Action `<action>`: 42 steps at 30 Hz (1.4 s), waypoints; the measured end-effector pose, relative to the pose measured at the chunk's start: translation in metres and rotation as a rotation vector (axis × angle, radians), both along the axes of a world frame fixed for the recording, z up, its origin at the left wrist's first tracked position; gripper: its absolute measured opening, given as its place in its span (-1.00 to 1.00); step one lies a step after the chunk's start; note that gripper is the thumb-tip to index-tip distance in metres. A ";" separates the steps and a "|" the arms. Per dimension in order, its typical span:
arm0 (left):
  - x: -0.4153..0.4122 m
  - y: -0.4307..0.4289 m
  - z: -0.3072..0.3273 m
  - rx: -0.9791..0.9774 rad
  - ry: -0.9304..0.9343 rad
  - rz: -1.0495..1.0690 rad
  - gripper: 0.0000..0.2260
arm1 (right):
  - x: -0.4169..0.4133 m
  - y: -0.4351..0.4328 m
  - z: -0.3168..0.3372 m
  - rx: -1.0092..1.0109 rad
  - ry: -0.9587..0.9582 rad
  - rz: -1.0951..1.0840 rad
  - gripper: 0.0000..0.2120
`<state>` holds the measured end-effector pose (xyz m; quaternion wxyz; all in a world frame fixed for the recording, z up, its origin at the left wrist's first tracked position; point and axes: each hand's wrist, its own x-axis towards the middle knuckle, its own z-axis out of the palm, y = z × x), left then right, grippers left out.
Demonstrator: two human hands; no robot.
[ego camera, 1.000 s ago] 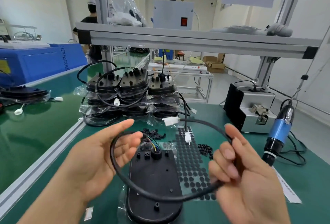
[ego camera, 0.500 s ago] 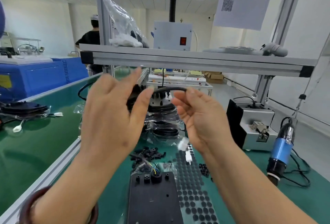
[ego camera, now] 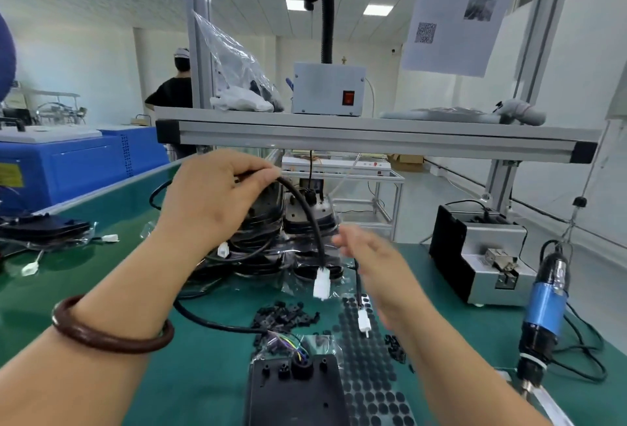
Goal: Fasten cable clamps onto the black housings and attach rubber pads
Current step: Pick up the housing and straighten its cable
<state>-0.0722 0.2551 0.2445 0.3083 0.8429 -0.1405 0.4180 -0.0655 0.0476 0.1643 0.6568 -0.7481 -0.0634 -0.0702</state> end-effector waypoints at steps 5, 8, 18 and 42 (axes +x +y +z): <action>0.018 0.000 -0.008 -0.146 -0.001 -0.028 -0.92 | 0.005 0.018 -0.027 0.163 0.129 0.160 -0.78; 0.026 0.002 -0.006 -0.160 -0.020 -0.052 -0.95 | 0.008 0.019 -0.023 0.306 0.126 0.231 -0.74; 0.032 0.011 0.008 0.070 0.026 -0.159 -0.89 | 0.022 -0.014 0.007 0.578 -0.064 0.197 -0.74; 0.038 0.009 -0.018 0.076 -0.135 -0.120 -0.73 | 0.037 -0.063 -0.005 0.957 -0.113 -0.083 -0.67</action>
